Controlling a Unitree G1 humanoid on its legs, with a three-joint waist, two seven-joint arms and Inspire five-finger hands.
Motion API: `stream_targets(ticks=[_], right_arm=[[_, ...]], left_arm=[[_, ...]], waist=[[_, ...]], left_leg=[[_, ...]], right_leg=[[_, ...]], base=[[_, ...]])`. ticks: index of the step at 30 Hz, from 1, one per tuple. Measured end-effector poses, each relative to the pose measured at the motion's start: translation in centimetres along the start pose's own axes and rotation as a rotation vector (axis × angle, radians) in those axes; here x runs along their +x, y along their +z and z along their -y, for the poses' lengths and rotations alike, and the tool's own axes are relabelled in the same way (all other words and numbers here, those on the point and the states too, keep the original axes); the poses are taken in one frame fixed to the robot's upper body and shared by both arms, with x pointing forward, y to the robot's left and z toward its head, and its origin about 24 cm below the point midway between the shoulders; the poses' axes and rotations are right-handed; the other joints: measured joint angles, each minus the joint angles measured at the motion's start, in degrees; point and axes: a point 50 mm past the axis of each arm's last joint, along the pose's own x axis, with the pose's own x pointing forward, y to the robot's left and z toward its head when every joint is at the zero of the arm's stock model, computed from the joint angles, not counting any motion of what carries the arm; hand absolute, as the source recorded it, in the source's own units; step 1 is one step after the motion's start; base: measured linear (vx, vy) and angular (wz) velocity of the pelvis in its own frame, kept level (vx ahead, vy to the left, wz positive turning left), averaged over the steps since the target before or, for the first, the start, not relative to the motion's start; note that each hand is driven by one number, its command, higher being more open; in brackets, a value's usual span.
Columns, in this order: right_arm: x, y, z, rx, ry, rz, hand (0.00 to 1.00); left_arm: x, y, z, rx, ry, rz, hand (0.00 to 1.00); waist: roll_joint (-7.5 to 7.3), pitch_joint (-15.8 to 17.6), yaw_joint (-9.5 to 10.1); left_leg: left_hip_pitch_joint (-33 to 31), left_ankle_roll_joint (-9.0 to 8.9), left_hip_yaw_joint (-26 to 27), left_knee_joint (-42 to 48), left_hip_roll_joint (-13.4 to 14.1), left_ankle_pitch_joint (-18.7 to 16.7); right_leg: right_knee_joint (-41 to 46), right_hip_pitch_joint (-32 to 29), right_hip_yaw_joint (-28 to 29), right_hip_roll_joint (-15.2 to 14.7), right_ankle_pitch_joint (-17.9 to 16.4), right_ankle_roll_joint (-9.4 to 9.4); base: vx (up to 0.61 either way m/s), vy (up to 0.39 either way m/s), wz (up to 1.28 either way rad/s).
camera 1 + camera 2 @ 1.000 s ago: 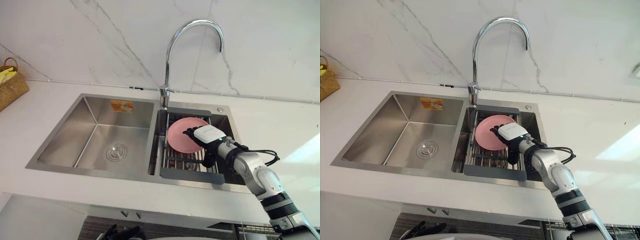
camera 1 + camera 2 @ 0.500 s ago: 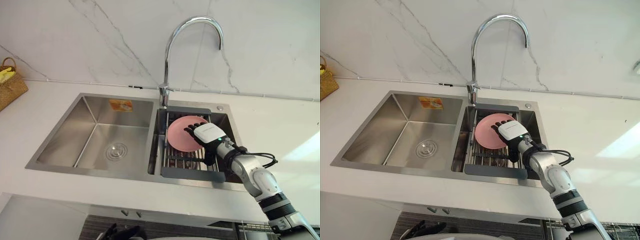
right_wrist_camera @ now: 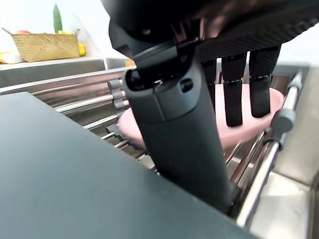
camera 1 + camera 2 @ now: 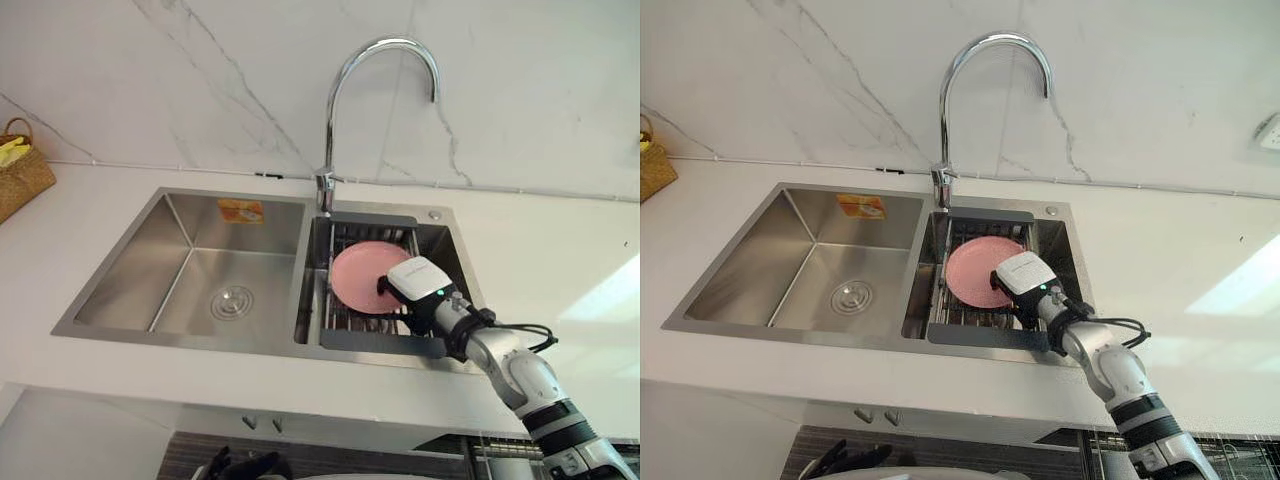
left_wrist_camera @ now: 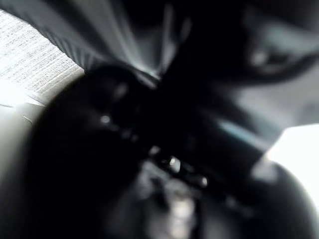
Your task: Walk over to the sink, pick up the cup, carry it to the dishwasher, place the cup inside the dishwasher, then close the dishwasher door
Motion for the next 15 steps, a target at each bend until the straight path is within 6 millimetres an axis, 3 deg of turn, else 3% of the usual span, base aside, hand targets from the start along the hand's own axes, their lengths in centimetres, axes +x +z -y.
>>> stream_targets(ticks=[6,10,15], right_arm=[[-0.2,-0.3,-0.2,0.012,-0.095,-0.032,0.0],[-0.2,-1.5,1.1,0.018,-0.242,-0.119,0.0],[-0.2,-2.1,1.9,0.022,-0.305,-0.154,0.0]], left_arm=[[-0.1,-0.1,0.0,-0.003,0.023,0.027,1.0],[-0.1,0.0,0.1,-0.005,0.03,0.044,1.0],[-0.2,0.0,-0.1,-0.006,0.052,0.056,1.0]], waist=[[0.19,0.1,0.02],[1.02,0.6,0.75],[1.21,0.6,1.0]], left_leg=[[-0.7,-0.04,-0.9,0.0,0.0,0.3],[-0.9,0.07,-1.2,0.3,-0.1,0.5],[-1.0,0.15,-1.4,0.3,-0.2,0.4]], right_leg=[[-0.4,-0.1,-0.3,0.0,0.3,0.04],[-0.5,0.0,-0.7,-0.1,1.0,-0.07],[-1.0,0.3,-0.8,0.3,1.0,-0.04]], base=[[0.0,0.002,0.06],[0.04,-0.005,0.05],[0.07,-0.018,0.02]])
